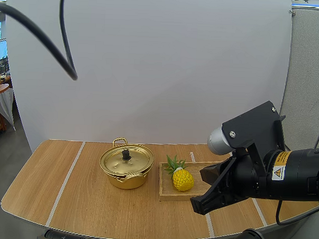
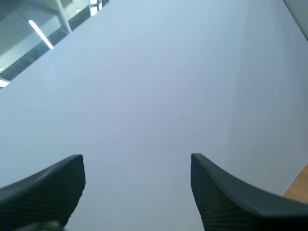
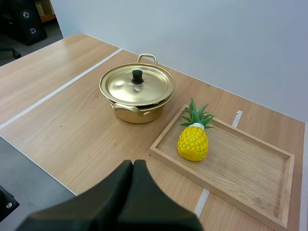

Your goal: Open the pot, put the grape inside, and close it

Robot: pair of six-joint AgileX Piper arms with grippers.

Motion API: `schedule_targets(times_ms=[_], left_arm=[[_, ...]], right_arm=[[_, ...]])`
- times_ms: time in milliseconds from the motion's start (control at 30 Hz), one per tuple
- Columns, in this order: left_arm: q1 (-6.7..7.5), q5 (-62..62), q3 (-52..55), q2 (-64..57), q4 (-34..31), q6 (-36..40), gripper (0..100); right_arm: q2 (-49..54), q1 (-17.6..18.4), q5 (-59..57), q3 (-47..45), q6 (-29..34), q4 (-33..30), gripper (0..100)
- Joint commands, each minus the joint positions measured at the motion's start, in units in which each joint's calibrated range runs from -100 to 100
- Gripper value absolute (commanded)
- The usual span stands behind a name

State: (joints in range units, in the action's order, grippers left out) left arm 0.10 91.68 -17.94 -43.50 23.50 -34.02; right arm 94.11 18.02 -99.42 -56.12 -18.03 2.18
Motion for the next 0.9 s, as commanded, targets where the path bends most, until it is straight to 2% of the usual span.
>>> schedule_targets(times_ms=[0,67,100,133,233,300,400,433,667,867], left_arm=[[0.20,1.9,-0.9,-4.7,-3.3,5.0,100],[0.20,3.7,-0.9,-6.2,-4.7,7.0,99],[0.20,5.5,-0.9,-7.1,-5.6,8.3,92],[0.20,5.8,-0.9,-7.4,-5.7,8.5,91],[0.20,8.3,-0.9,-9.3,-6.8,10.5,64],[0.20,8.3,-0.9,-9.9,-7.1,11.1,54],[0.20,8.3,-0.9,-11.6,-8.9,12.4,22],[0.20,8.3,-0.9,-12.9,-10.1,13.1,0],[0.20,8.3,-0.7,-19.5,-14.9,20.4,0],[0.29,8.3,4.1,-26.4,-16.5,26.4,0]], right_arm=[[0.4,0.0,1.2,-0.1,0.1,-0.3,0],[0.4,0.0,1.2,-0.1,0.1,-0.3,0],[0.4,0.0,1.2,-0.1,0.1,-0.3,0],[0.4,0.0,1.2,-0.1,0.1,-0.3,0],[0.4,0.0,1.2,-0.1,0.1,-0.3,0],[0.4,0.0,1.2,-0.1,0.1,-0.3,0],[0.4,0.0,1.2,-0.1,0.1,-0.3,0],[0.4,0.0,1.2,-0.1,0.1,-0.3,0],[0.4,-0.1,1.1,-0.1,0.1,-0.3,0],[2.7,-3.4,6.2,-0.1,0.1,-0.3,0]])
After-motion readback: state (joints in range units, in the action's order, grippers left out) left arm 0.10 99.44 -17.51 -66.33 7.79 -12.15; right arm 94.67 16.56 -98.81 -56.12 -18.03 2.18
